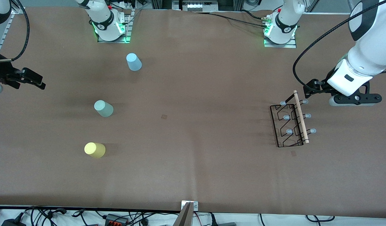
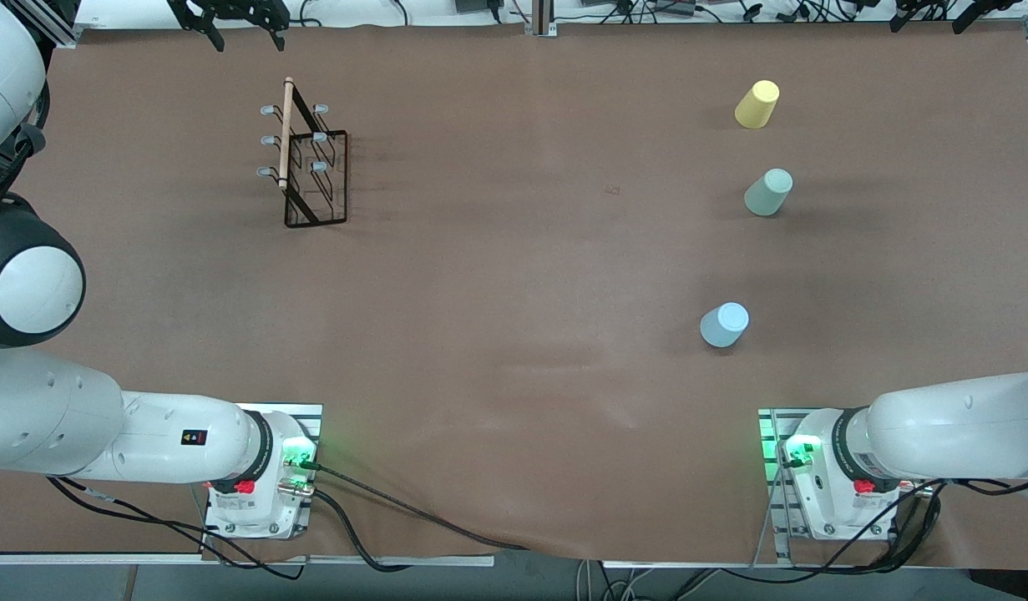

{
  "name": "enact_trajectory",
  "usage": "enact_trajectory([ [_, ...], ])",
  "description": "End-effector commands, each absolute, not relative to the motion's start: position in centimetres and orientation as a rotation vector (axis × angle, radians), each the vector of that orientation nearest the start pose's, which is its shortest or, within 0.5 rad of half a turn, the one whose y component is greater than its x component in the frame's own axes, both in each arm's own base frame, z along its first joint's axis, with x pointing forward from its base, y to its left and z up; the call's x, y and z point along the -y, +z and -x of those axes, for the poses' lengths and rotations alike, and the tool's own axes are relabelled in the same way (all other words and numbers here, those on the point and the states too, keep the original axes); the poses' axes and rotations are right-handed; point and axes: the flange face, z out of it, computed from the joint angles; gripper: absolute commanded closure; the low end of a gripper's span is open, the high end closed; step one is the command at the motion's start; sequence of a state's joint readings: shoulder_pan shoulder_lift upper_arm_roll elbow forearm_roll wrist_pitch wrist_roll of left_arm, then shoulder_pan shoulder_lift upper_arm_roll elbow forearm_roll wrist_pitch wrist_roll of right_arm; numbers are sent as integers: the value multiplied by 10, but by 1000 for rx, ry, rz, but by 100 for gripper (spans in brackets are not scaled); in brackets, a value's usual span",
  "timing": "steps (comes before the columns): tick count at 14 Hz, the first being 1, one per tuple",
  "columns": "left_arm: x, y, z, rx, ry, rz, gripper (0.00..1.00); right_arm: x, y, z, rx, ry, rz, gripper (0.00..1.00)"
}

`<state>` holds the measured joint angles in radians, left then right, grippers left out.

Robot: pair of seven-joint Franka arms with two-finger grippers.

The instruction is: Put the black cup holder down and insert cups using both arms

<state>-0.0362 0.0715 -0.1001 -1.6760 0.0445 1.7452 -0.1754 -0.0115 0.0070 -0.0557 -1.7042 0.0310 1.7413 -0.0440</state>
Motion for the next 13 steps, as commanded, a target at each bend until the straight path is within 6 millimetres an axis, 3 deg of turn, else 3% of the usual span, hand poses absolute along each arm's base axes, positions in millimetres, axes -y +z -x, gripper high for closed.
enact_trajectory([
  [1,73,556,-578,49,-31,3085,0,34,572,-561,-18,-40,3126,0],
  [11,72,554,-577,48,-5,3084,0,35,571,-562,-21,-35,3126,0],
  [13,73,538,-582,40,40,3082,0,35,571,-562,-21,-35,3126,0],
])
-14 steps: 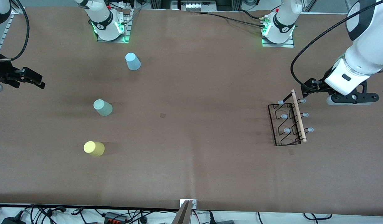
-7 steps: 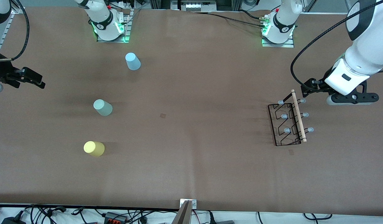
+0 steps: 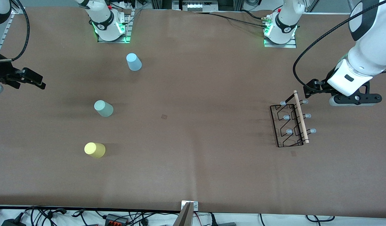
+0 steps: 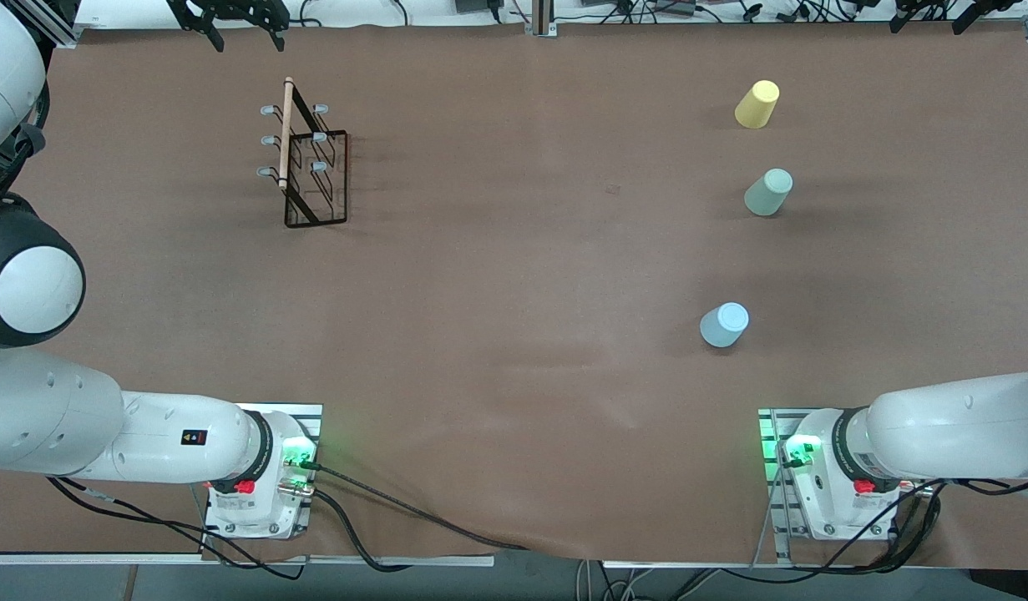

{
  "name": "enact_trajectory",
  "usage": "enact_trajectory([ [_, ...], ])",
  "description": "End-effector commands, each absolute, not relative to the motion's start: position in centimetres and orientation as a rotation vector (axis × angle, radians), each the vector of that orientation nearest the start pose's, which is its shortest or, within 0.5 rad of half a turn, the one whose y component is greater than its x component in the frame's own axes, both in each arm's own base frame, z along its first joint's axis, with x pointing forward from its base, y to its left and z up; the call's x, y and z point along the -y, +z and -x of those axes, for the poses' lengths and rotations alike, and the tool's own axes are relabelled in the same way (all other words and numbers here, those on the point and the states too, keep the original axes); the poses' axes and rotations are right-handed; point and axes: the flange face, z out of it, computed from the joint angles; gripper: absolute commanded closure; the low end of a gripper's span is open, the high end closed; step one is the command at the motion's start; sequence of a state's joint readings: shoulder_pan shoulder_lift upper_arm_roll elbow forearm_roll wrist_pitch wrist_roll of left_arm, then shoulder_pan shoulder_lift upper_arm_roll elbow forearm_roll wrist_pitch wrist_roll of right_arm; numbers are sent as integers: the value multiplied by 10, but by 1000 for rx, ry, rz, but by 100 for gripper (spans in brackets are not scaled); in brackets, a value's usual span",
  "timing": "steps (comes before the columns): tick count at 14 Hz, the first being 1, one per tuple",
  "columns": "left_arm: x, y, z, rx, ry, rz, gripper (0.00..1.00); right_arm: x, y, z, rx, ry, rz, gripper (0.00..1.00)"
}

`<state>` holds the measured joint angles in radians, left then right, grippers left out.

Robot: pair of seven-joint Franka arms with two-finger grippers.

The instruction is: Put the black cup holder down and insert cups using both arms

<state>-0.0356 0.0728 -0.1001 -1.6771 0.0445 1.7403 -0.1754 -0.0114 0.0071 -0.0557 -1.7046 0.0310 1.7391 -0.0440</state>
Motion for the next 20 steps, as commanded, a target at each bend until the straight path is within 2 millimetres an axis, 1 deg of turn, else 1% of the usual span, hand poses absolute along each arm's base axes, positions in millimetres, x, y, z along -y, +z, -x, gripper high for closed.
enact_trajectory([
  [1,72,532,-586,42,41,3085,0,35,571,-562,-21,-35,3126,0],
  [2,73,522,-591,37,34,3087,0,35,571,-562,-23,-35,3126,0],
  [3,74,509,-594,34,25,3090,0,36,572,-562,-28,-37,3126,0],
  [4,70,492,-597,40,23,3092,0,36,572,-562,-28,-37,3126,0],
  [6,48,461,-611,88,26,3098,0,36,571,-561,-26,-35,3126,0],
  [8,49,436,-621,81,29,3105,0,36,571,-562,-23,-35,3126,0],
  [10,51,408,-616,69,17,3108,0,36,569,-563,-26,-30,3126,0],
  [13,52,382,-606,59,-15,3113,0,35,561,-566,-35,-9,3126,0],
  [14,52,374,-603,56,-16,3112,4,35,556,-568,-38,6,3126,0],
  [15,53,371,-602,45,-31,3109,11,35,546,-572,-39,32,3122,0],
  [17,52,359,-598,43,-10,3106,23,34,523,-581,-27,91,3115,0],
  [19,50,348,-593,43,-5,3106,32,33,509,-584,-23,134,3113,0],
  [20,49,346,-592,44,-3,3104,36,32,502,-586,-23,155,3110,0],
])
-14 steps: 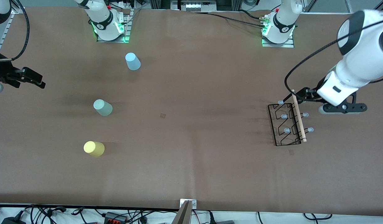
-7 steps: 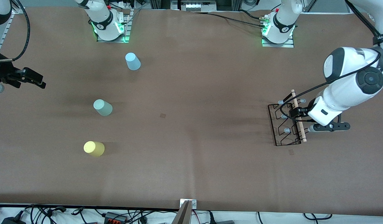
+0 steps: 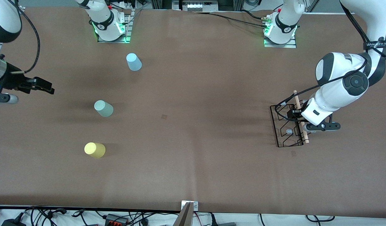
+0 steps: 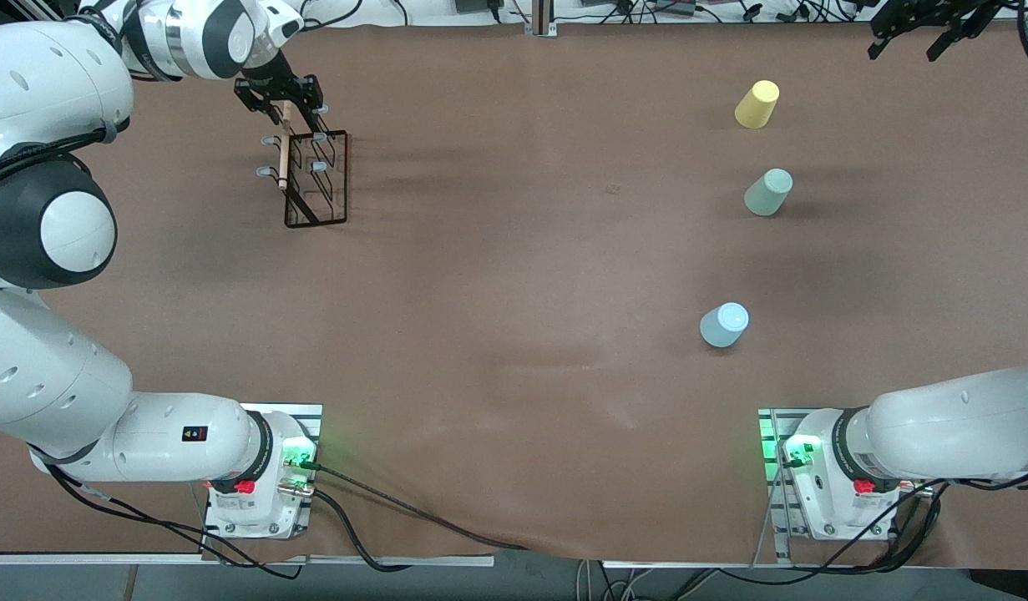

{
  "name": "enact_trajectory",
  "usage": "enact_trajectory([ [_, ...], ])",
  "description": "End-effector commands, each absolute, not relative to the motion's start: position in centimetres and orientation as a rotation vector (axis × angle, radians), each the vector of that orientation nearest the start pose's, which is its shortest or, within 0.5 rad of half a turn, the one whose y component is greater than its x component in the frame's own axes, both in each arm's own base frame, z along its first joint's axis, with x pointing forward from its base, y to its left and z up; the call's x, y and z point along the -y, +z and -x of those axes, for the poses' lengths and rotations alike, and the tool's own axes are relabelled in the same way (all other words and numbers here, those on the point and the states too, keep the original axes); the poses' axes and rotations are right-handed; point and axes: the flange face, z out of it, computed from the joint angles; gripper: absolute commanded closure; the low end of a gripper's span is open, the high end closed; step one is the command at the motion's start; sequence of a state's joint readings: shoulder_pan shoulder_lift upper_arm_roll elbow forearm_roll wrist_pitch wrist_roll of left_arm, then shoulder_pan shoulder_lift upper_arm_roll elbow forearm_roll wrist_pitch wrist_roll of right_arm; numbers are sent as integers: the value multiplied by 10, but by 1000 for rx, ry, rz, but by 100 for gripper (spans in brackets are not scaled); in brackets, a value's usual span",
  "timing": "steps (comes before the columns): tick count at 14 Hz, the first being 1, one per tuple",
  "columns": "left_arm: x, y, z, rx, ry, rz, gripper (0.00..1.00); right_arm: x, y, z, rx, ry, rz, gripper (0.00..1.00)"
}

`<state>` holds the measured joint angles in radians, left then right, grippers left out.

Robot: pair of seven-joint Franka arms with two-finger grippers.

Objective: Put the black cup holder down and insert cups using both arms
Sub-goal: 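Lift the rack with the left gripper while the right gripper reaches the teal cup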

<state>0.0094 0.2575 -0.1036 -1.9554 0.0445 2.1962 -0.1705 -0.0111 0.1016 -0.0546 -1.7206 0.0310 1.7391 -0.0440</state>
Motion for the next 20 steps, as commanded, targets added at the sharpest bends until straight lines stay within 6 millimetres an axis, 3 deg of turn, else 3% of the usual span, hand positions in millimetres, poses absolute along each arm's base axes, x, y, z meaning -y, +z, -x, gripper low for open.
enact_trajectory([
  [1,48,343,-591,46,7,3104,40,28,492,-587,-17,200,3104,0],
  [4,46,341,-590,50,14,3103,43,1,470,-591,-5,283,3101,0],
  [6,42,340,-590,33,15,3104,43,-31,452,-596,-57,313,3129,0],
  [9,29,336,-593,-34,1,3107,57,-33,433,-603,-73,315,3137,0],
  [11,28,336,-593,-64,1,3107,84,-43,413,-600,-20,387,3137,0],
  [12,28,336,-593,-64,1,3108,92,-47,400,-599,2,419,3135,0],
  [14,28,335,-593,-49,13,3108,99,-44,382,-600,-2,431,3132,0],
  [16,28,338,-593,-44,22,3108,99,-45,361,-594,40,400,3132,0],
  [18,41,351,-595,-61,51,3112,99,-42,344,-586,38,371,3132,0],
  [20,74,376,-602,-71,60,3122,99,-42,327,-574,40,337,3130,0],
])
